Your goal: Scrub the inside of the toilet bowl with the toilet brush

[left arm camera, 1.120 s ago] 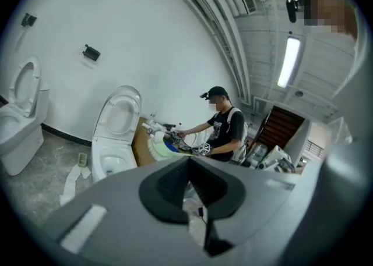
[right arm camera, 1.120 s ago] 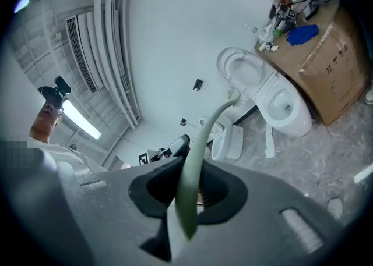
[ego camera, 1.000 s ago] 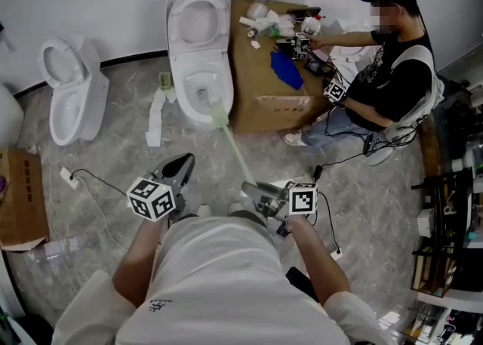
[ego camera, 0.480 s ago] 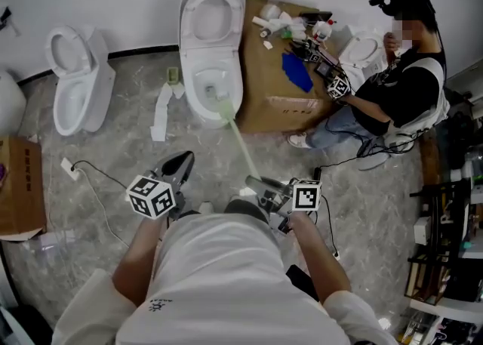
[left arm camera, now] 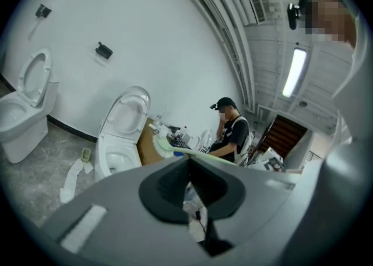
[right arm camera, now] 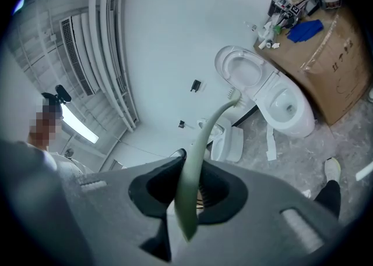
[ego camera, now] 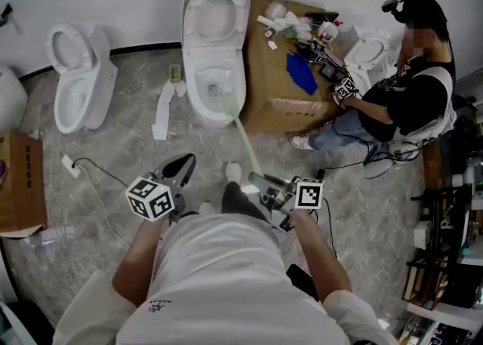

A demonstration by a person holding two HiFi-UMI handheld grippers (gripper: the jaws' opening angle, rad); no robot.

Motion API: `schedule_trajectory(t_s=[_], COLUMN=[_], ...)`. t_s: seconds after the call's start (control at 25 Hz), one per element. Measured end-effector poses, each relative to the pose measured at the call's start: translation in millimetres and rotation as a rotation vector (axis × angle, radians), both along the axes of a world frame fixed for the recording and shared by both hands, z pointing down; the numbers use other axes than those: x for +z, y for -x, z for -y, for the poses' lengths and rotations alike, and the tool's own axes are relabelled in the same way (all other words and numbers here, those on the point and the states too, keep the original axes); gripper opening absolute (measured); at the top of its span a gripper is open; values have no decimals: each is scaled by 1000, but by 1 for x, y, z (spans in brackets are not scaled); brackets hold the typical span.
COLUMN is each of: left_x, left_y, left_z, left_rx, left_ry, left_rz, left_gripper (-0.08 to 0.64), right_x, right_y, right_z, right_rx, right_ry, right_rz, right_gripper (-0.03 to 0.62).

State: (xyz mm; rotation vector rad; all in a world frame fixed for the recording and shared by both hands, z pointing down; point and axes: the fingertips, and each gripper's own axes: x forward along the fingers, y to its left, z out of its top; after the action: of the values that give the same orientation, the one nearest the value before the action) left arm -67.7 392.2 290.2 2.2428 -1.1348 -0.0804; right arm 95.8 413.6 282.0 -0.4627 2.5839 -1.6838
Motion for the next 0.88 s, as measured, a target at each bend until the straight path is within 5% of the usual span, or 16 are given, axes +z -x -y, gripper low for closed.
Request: schedule_trajectory(t_s=[0.88], left_x=[-7], left_y=[-39], left_z=[165], left_rx=[-60], left_ry=[29], left_rz=[62], left_gripper=[-9], right_x=[10], right_y=[-33], right_z=[167], right_rx=[-111], right_ry=[29], right_rz=[21], right_gripper=[66])
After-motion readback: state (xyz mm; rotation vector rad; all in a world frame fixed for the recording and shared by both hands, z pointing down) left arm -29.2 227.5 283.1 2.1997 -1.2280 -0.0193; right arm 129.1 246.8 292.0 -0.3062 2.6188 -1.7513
